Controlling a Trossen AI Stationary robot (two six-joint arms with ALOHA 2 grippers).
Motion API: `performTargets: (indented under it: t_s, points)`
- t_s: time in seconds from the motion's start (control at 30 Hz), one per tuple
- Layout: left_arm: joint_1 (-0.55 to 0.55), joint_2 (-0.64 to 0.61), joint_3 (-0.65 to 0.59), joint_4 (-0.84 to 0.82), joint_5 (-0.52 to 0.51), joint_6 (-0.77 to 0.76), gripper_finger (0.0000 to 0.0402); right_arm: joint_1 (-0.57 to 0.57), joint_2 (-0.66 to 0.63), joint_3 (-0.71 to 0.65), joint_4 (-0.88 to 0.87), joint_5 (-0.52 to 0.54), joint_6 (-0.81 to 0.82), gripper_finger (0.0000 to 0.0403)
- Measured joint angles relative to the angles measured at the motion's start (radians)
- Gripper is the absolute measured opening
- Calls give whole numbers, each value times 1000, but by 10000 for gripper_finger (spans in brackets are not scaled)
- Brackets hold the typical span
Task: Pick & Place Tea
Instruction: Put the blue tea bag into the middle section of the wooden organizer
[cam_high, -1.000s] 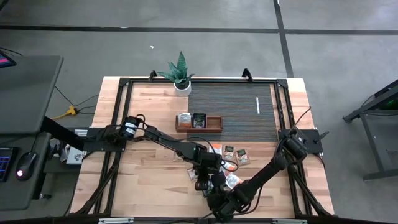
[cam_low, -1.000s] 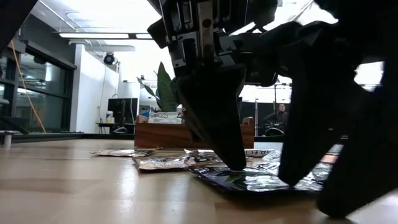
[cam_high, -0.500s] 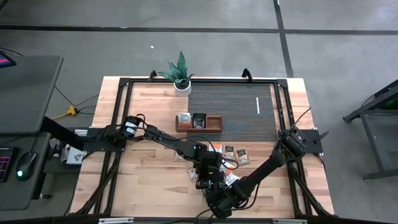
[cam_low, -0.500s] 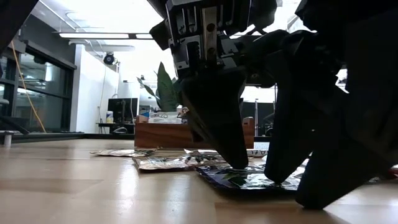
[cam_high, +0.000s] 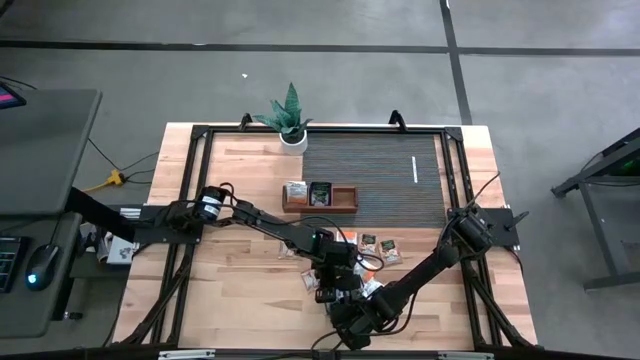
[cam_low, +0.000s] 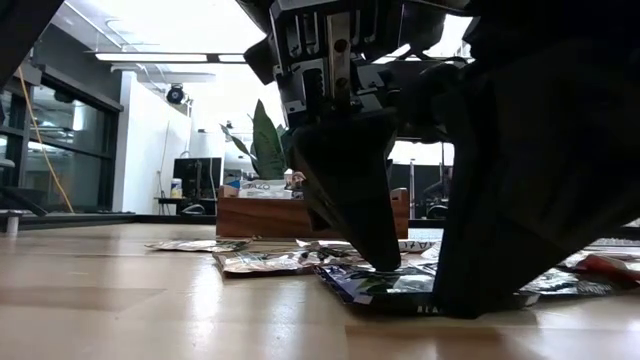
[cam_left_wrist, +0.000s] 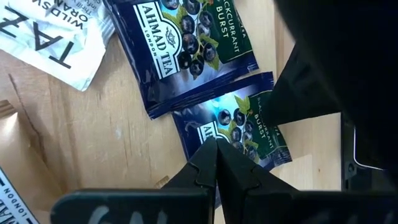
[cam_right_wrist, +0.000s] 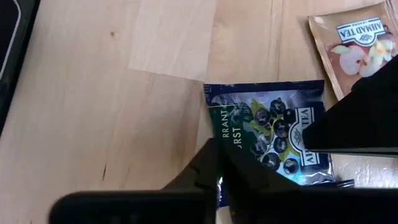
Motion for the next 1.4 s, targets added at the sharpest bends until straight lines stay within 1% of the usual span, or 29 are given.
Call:
performTargets:
  t_s: [0.17,0.33,0.47,0.6,0.73,0.87,0.97,1.07,1.17,1.3,1.4]
  points:
    - [0,0,1,0,3,-1,0,0,0,2,-3,-9,76,2]
    - [14,-18,0,-23,11,1,0,6,5,46,-62,-1,124,1]
    - [31,-28,41,-103,10,19,0,8,9,92,-123,21,161,1]
    - [46,-45,112,-187,-10,100,1,8,13,130,-180,28,197,0]
    - [57,-39,207,-347,-73,188,1,10,18,184,-280,30,233,0]
    - [64,-45,302,-495,-185,299,1,13,17,287,-409,52,296,0]
    - [75,-44,343,-554,-267,366,1,15,16,372,-498,50,317,0]
    - [93,-44,368,-586,-313,418,1,11,15,453,-556,48,356,0]
    - [119,-44,391,-664,-347,486,1,9,13,511,-641,50,425,0]
    - [157,-66,398,-772,-431,556,1,9,12,566,-733,47,537,0]
    - [192,-70,388,-815,-442,591,1,3,12,581,-759,40,592,0]
